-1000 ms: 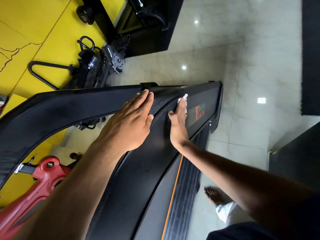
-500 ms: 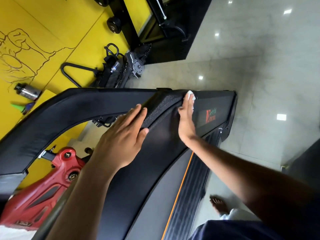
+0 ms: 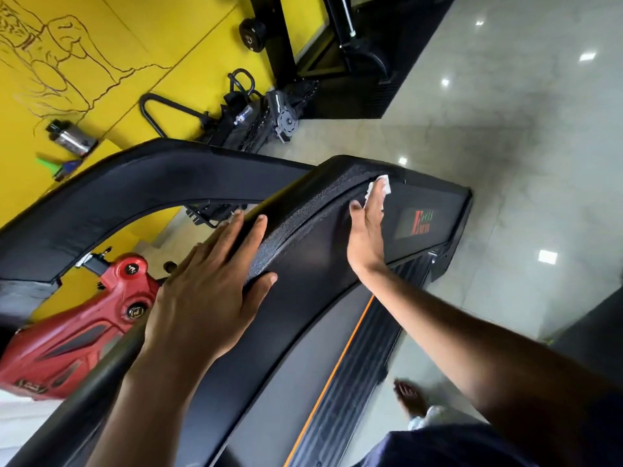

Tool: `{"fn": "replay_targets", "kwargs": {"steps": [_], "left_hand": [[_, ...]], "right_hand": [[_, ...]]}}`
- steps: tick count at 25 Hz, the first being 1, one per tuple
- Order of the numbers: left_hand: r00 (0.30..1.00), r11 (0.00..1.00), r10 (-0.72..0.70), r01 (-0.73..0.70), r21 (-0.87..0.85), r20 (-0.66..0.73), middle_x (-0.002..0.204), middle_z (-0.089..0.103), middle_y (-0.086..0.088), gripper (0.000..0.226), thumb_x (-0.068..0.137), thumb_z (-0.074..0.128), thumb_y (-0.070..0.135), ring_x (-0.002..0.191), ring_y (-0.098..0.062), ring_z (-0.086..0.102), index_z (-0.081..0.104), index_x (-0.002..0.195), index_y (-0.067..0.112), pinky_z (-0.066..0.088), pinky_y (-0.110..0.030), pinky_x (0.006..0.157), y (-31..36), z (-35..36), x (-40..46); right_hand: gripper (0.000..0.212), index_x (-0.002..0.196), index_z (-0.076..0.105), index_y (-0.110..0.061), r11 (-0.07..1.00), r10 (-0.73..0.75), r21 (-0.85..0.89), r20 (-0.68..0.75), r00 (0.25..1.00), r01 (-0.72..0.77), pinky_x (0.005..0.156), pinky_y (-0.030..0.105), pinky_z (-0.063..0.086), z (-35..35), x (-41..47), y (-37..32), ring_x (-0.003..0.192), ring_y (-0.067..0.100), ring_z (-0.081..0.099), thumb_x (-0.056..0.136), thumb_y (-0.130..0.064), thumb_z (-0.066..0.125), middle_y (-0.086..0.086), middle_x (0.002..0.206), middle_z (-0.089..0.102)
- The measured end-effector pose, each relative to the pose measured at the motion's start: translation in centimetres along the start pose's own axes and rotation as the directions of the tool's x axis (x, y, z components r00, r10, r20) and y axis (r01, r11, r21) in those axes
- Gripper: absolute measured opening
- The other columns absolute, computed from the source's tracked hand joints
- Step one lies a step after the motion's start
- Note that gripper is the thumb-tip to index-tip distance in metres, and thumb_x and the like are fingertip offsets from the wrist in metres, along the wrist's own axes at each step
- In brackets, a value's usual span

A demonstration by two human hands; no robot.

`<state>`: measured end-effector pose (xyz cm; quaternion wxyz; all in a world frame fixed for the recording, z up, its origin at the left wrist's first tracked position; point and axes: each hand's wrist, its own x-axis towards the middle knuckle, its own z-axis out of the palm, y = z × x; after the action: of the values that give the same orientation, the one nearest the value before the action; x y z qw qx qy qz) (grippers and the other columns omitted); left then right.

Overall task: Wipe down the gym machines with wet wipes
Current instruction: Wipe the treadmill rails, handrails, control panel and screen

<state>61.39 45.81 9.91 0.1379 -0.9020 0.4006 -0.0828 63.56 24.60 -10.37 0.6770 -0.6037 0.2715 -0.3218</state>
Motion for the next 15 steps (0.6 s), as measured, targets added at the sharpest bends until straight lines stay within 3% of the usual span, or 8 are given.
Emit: {"fn": "replay_targets", "kwargs": {"steps": [3,5,8,10,13,15], "left_hand": [[1.0,0.999,-0.025,0.026,0.027,-0.005,0.168,0.028,0.001,0.071,0.101,0.033,0.06,0.143,-0.026,0.048,0.021,0.164,0.031,0.056,-0.045,0.095,0.3,0.0,-0.7],[0.999,0.999,-0.036,0.036,0.029,-0.012,0.168,0.029,0.0,0.071,0.1,0.031,0.06,0.144,-0.027,0.046,0.021,0.164,0.031,0.053,-0.046,0.099,0.4,0.0,-0.5],[0.999,0.999,-0.033,0.032,0.028,0.013,0.17,0.024,0.0,0.072,0.101,0.025,0.063,0.148,-0.027,0.04,0.016,0.165,0.031,0.05,-0.048,0.103,0.3,-0.2,-0.7],[1.0,1.0,0.013,-0.014,0.026,0.018,0.172,0.017,0.0,0.074,0.101,0.021,0.067,0.152,-0.025,0.034,0.011,0.165,0.031,0.049,-0.048,0.106,-0.2,-0.2,-1.0],[0.994,0.994,0.105,-0.103,-0.038,0.032,0.173,0.003,0.007,0.075,0.1,0.019,0.07,0.157,-0.016,0.018,0.002,0.165,0.035,0.038,-0.041,0.115,-1.6,-0.6,-1.3],[0.995,0.99,0.091,-0.087,-0.108,0.037,0.172,-0.001,0.013,0.072,0.101,0.016,0.068,0.157,-0.008,0.012,-0.001,0.164,0.038,0.033,-0.037,0.119,-2.7,-0.8,-2.2]], "right_hand": [[0.09,0.163,-0.009,-0.012,0.958,-0.265,-0.063,0.167,0.95,0.279,0.127,0.048,-0.011,1.7,-7.6,-0.5,0.158,0.021,-0.016,0.101,-0.068,0.027,-0.001,0.171,-0.016],[0.096,0.162,-0.01,-0.015,0.932,-0.268,-0.152,0.317,0.91,0.328,0.126,0.047,-0.011,1.0,-12.5,3.6,0.158,0.021,-0.013,0.095,-0.078,0.016,-0.004,0.17,-0.018],[0.093,0.158,-0.015,-0.035,0.988,-0.042,-0.137,0.23,0.972,0.075,0.125,0.058,-0.01,-0.5,-9.9,6.7,0.157,0.007,-0.006,0.089,-0.087,0.019,-0.018,0.167,-0.02],[0.095,0.156,-0.016,-0.034,0.998,0.01,-0.056,0.119,0.993,-0.003,0.126,0.056,-0.007,-0.1,-5.7,4.0,0.156,0.004,-0.009,0.088,-0.089,0.02,-0.015,0.167,-0.021],[0.088,0.16,-0.013,-0.018,0.992,-0.105,-0.059,0.079,0.991,0.11,0.127,0.049,-0.008,2.6,-5.4,-2.6,0.156,0.014,-0.019,0.098,-0.071,0.022,0.002,0.169,-0.021],[0.088,0.16,-0.009,-0.006,0.96,-0.239,-0.107,0.156,0.958,0.257,0.128,0.048,-0.007,3.3,-9.5,-3.1,0.156,0.021,-0.02,0.102,-0.066,0.018,0.007,0.169,-0.022]]}}
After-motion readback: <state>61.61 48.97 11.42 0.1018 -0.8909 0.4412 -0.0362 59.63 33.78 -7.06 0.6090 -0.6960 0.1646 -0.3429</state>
